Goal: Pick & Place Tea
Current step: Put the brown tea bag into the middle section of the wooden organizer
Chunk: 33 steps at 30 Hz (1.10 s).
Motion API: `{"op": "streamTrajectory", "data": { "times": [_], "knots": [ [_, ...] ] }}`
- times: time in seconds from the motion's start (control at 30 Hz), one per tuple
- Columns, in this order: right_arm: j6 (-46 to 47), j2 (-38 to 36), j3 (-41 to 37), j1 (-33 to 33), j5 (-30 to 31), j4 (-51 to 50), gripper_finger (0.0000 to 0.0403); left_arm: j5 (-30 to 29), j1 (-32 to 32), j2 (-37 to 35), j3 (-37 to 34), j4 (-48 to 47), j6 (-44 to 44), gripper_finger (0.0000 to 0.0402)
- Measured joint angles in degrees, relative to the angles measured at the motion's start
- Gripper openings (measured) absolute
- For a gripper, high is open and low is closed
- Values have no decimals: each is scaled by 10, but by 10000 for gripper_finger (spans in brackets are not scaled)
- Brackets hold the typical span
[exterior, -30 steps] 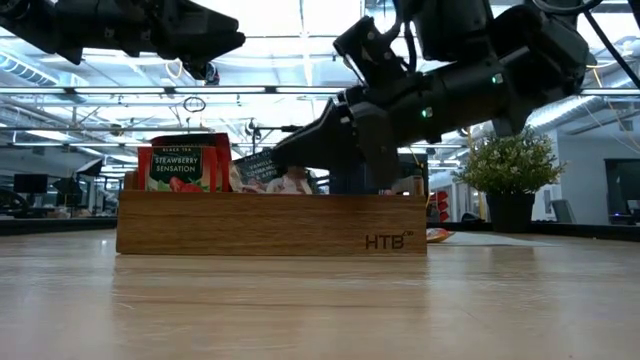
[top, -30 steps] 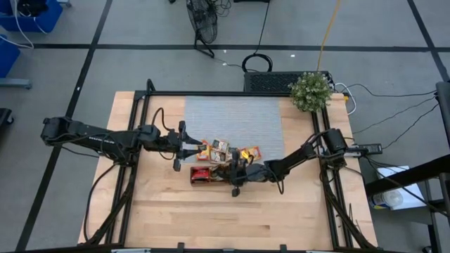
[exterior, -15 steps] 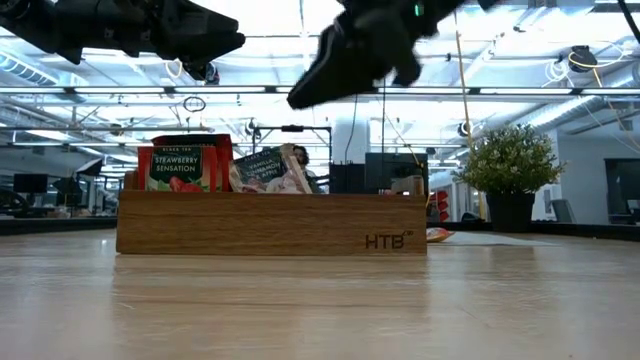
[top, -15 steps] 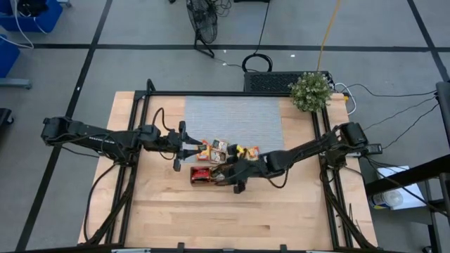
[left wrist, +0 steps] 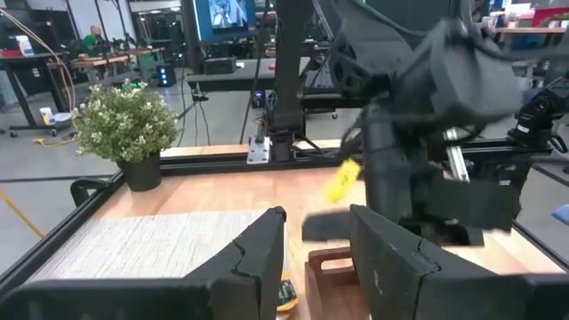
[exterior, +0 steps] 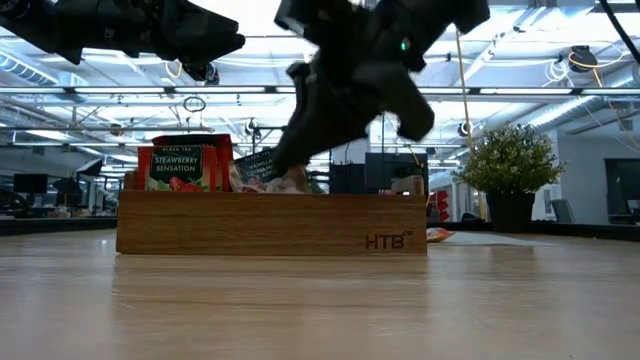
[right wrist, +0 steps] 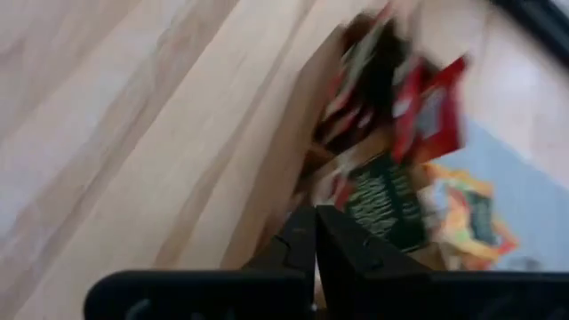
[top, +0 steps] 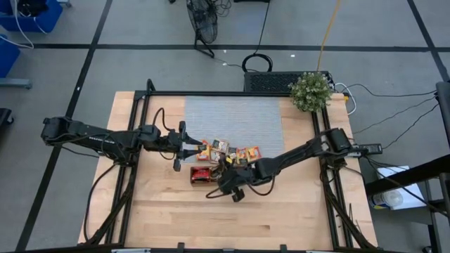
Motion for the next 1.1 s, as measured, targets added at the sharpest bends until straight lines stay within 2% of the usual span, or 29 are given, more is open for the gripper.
{"op": "streamTrajectory", "data": {
  "times": [0.27,0.43,0.63,0.77,0.9,1.1],
  "knots": [
    [1,26,4,-4,-17,4,0,0,0,0,0,0,0,134],
    [-3,28,4,-27,-17,-15,0,0,0,0,0,-1,0,134],
    [21,27,5,-44,-75,-56,0,0,0,0,0,-1,1,134],
    [22,27,5,-42,-78,-67,0,0,0,0,0,-3,4,134],
    [32,27,5,-40,-71,-68,0,0,0,0,0,-4,4,134],
    [46,28,4,-39,9,-43,0,0,0,0,0,-5,4,134]
  ]
}}
